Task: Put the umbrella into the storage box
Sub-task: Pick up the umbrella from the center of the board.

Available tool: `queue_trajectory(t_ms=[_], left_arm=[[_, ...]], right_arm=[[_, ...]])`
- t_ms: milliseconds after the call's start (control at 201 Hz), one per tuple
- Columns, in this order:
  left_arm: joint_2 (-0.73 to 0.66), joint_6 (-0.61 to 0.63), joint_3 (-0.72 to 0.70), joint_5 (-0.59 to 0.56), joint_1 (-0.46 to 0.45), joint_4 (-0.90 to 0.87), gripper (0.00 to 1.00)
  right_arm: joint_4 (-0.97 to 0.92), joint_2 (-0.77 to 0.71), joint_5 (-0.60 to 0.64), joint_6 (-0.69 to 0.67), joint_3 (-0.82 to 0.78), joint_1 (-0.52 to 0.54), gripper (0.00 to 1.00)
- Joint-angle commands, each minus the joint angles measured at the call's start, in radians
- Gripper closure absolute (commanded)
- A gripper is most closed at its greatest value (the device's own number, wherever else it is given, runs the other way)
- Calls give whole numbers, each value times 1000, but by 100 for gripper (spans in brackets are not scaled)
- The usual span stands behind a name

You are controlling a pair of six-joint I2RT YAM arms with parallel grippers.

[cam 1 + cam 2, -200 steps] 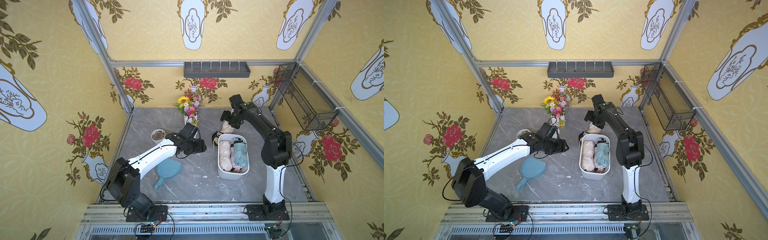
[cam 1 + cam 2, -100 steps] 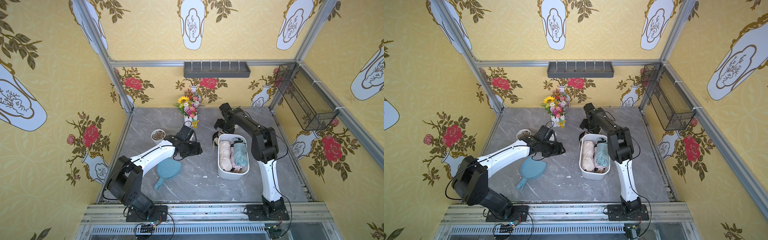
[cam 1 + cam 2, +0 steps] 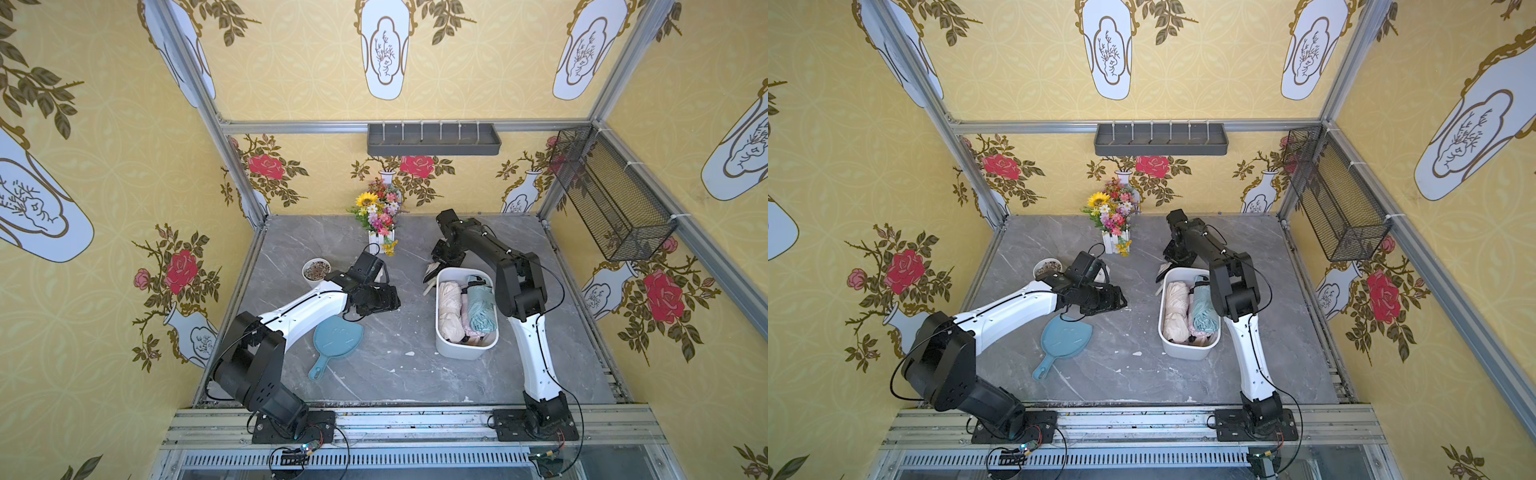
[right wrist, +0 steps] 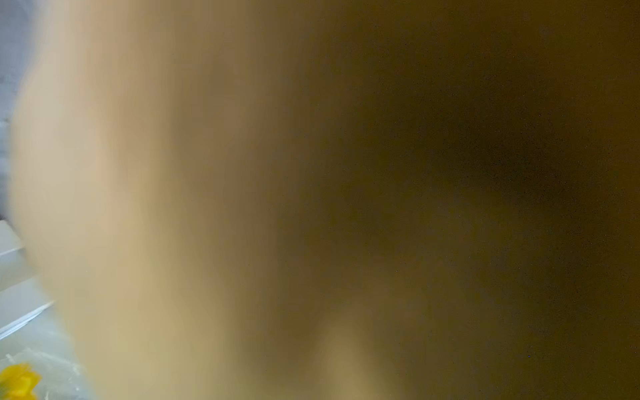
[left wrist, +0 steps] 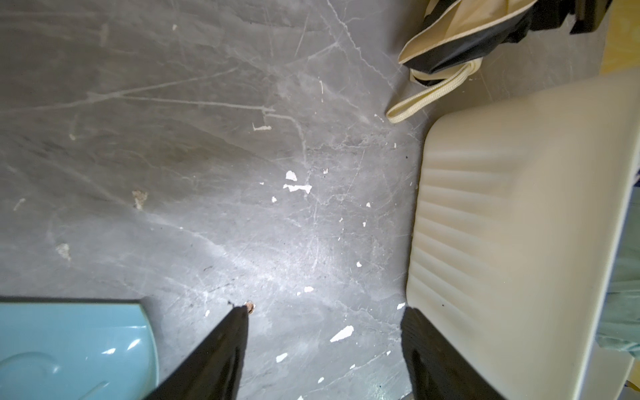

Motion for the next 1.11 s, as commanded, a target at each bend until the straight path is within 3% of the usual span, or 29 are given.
queue_trajectory(t_ms=[0, 134, 458, 881, 1100], left_arm=[[-15, 3, -4, -2, 2, -17, 25], [-48, -13, -6, -6, 2, -36, 25], [-153, -58, -18, -37, 3, -99, 25], [-234, -101, -42, 11, 3, -91, 25], [-255, -118, -50, 22, 3, -77, 25]], right_arm=[[36, -43, -16, -38, 45, -1, 69], [11, -93, -25, -89, 134, -1, 75], [-96, -298, -58, -194, 143, -1, 75], [-241, -632, -195, -438, -120, 24, 75], [-260, -800, -208, -469, -326, 58, 73]])
